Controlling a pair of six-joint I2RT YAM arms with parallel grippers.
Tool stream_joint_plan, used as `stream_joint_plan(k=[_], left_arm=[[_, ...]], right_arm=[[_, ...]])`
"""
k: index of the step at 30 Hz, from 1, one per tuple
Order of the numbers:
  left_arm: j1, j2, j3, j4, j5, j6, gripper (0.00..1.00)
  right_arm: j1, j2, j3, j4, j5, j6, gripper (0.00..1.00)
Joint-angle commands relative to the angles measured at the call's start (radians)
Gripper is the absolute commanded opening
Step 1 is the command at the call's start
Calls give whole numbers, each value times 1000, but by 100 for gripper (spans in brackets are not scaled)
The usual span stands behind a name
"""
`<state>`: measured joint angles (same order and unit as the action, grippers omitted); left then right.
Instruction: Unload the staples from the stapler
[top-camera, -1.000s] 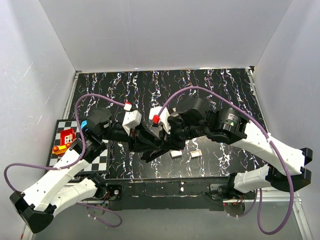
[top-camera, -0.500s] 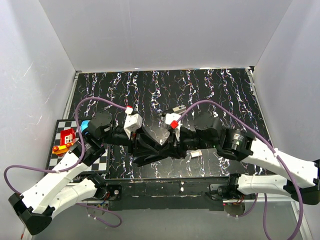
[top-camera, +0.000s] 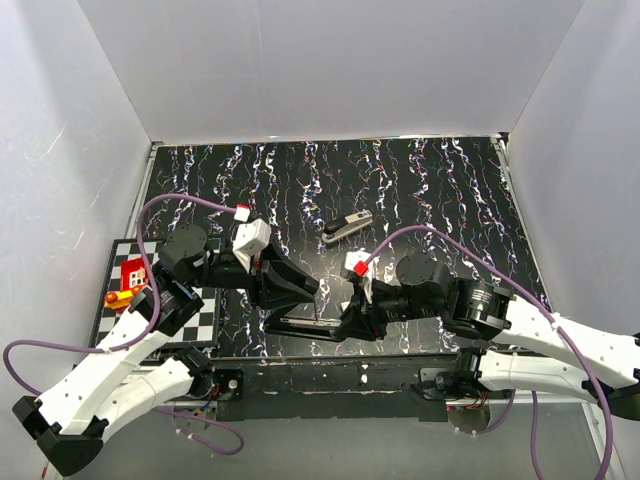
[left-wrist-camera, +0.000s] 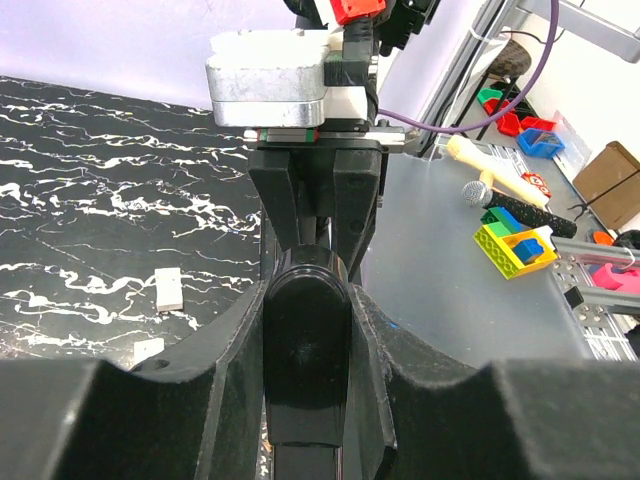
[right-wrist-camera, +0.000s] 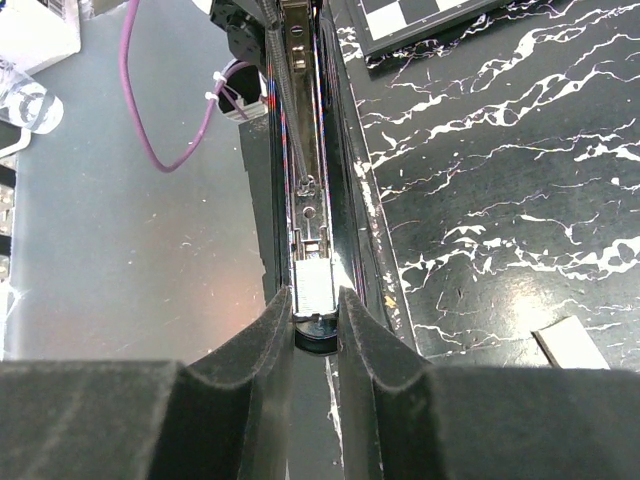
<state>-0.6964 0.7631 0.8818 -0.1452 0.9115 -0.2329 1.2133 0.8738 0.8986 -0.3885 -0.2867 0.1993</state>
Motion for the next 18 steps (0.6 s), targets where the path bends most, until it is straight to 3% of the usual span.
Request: stream_joint_plan(k=[1,18], left_arm=[[5,7,65,139,-23,-6,0],[5,64,-10,137,-40,44,0]], right_arm=[[5,-1,25,-30,40,37,1],[0,142,385,-210,218,-141,1]])
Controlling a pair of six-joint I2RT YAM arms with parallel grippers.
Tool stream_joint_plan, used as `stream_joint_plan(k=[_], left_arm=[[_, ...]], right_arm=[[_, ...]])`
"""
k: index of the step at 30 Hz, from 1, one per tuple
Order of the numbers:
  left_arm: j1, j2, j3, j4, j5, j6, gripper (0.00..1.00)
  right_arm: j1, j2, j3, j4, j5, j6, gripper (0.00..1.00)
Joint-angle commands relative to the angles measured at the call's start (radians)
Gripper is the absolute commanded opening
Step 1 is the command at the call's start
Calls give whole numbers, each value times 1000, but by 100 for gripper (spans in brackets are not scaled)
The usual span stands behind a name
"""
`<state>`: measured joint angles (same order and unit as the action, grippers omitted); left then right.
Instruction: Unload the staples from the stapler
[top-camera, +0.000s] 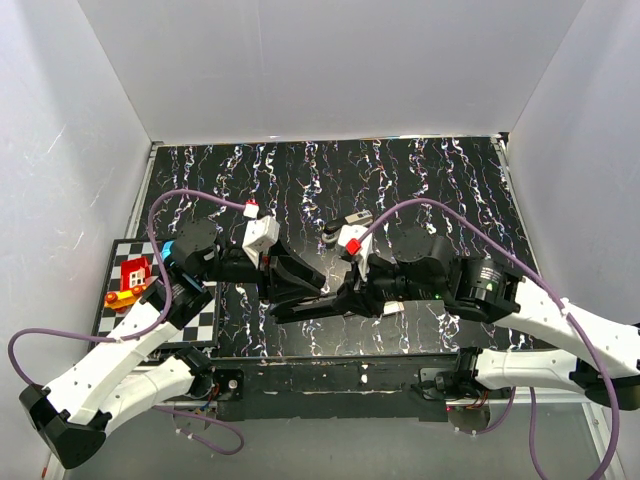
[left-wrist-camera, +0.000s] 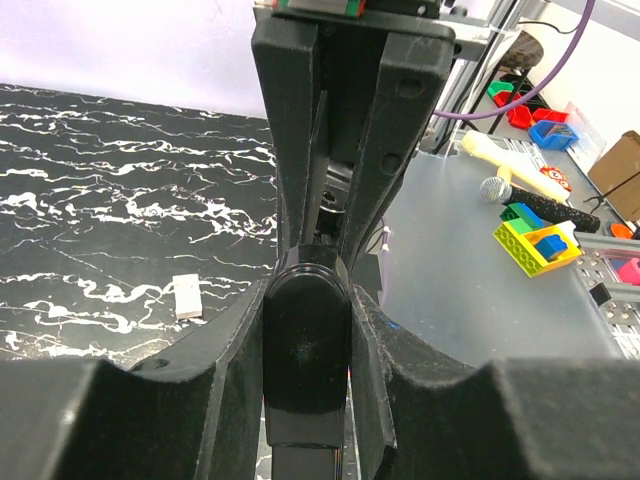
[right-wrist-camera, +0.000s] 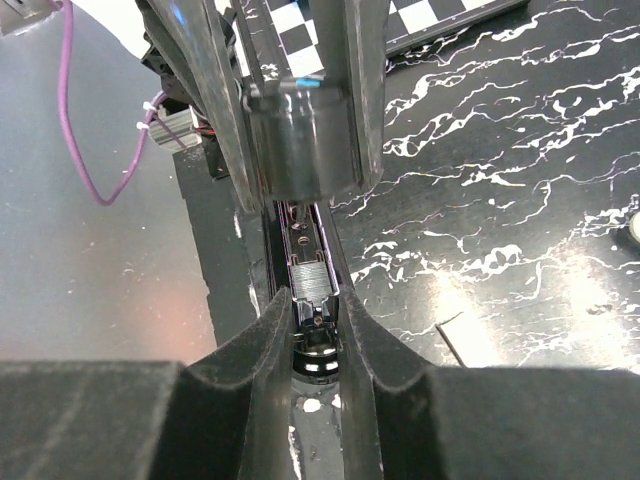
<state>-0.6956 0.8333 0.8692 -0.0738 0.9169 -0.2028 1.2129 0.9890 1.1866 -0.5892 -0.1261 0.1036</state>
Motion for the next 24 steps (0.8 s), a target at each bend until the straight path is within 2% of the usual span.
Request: stream_joint_plan(k=[1,6,8,10,13,18,24], left_arm=[[5,-10,4,60,-52,19,0],[5,-19,19,0,-127,48,0],[4,-16,37,-33,-164,63,0],[4,-16,47,-49,-199,65,0],[4,-11,54,-70,-253,69,0],[4,9,68,-92,-292,77,0],[5,21,76,-107,-357,88,0]], right_arm=[[0,31,114,-21,68,-51,1],[-1,31,179,-110,121,-87,1],[-3,25,203,-149,155,-94,10],[-3,16,217,-167,180,-93,25],[-3,0,234,-172,224,-90,38],[-4,3,264,-185,266,-99,49],[-16,26,291,-152,353,-93,53]])
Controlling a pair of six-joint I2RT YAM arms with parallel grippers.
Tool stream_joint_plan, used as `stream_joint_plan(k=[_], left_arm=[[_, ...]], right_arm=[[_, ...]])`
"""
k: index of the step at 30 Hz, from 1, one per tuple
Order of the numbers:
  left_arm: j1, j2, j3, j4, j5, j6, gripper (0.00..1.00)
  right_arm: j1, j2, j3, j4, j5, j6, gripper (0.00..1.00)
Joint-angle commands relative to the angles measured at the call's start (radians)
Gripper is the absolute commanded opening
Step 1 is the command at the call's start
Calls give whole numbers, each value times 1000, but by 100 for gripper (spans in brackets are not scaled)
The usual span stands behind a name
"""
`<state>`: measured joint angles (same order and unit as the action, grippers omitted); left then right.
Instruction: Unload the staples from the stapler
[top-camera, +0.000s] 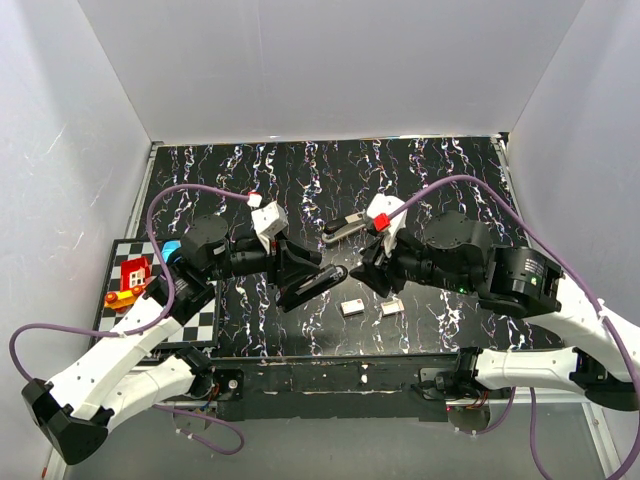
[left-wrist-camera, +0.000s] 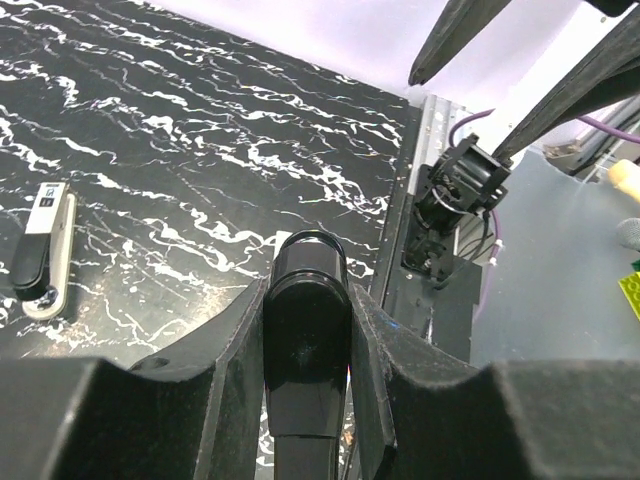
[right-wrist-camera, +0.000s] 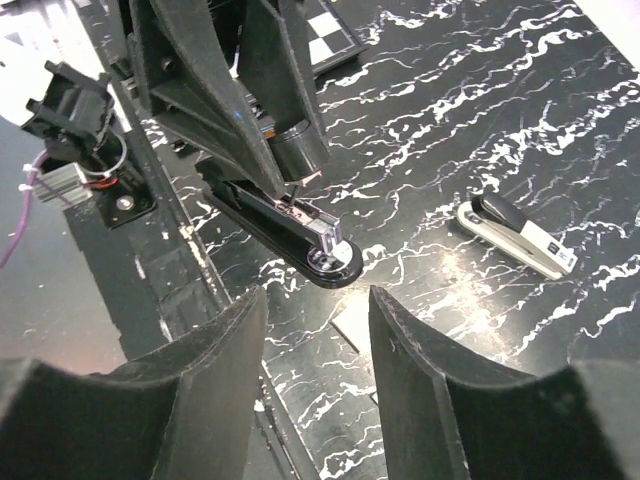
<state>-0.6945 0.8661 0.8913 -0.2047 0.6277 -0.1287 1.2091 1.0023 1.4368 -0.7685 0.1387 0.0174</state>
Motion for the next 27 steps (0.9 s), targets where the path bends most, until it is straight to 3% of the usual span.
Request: stream_joint_plan(k=[1,5,8,27], left_arm=[[4,-10,54,22,-83,12,0],[4,-10,60,22,-138,-2,0],[3,4,72,-1,-183,-6,0],[4,56,98,-38,-359,-42,0]], right_arm=[[-16,25,46,32,107,-1,51],[-22,82,69,66,160,24,14],[-31,128,86,92,200,48,1],[-163,242,-156,524,47,139,1]])
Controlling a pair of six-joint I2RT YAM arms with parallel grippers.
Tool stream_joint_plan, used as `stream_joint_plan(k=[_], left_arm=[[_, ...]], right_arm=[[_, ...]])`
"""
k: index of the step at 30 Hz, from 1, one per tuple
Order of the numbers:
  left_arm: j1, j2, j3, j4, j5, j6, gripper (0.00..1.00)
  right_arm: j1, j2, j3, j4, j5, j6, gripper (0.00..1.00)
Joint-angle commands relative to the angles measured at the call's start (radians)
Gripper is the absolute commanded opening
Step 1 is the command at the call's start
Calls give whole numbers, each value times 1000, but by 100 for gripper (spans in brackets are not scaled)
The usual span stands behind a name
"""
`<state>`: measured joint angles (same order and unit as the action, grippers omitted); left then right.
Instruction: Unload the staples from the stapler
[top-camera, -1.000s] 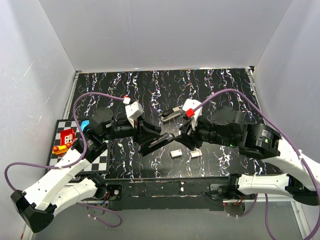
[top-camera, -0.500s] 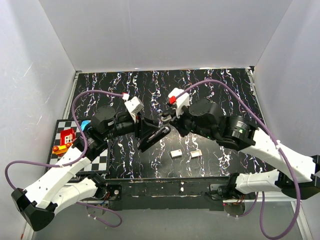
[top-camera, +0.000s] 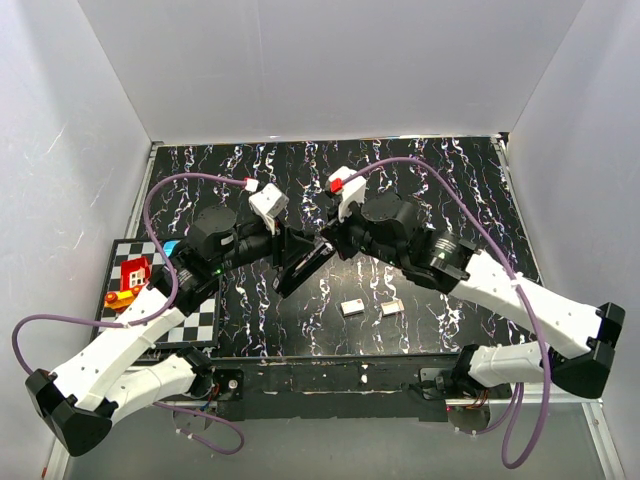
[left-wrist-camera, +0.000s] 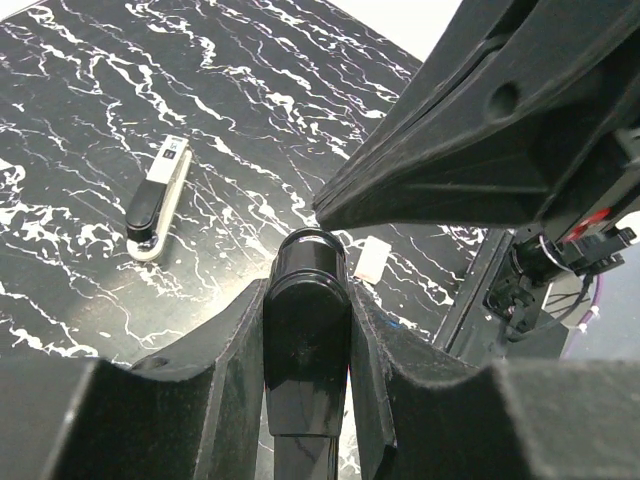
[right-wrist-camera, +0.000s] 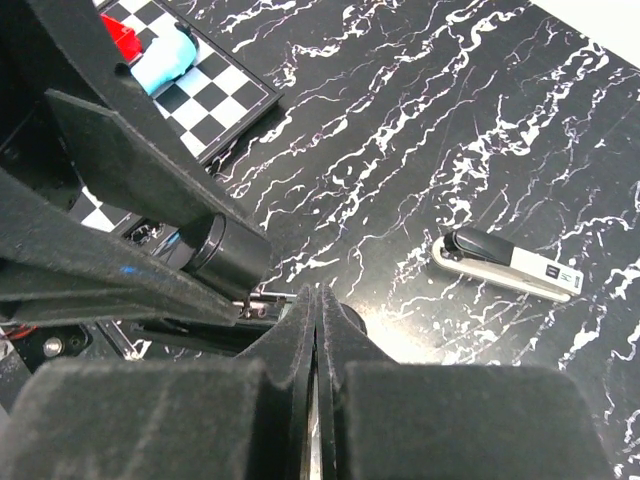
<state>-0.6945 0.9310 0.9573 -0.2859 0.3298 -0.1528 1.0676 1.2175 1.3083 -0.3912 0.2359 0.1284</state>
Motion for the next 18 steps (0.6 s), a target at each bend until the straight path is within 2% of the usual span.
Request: stream_joint_plan(k=[1,6,18], left_arm=[[4,-9,32,41,-70,-19,0],[3,0,37,33,-92,-30,0],[4,9,44,27,-166,-54,0]], right_arm=[[-26,36,-35,156,-58,37,1],[-37,50,-112,265,-104,57,1],[-58,117,-217,377,-139,114,1]])
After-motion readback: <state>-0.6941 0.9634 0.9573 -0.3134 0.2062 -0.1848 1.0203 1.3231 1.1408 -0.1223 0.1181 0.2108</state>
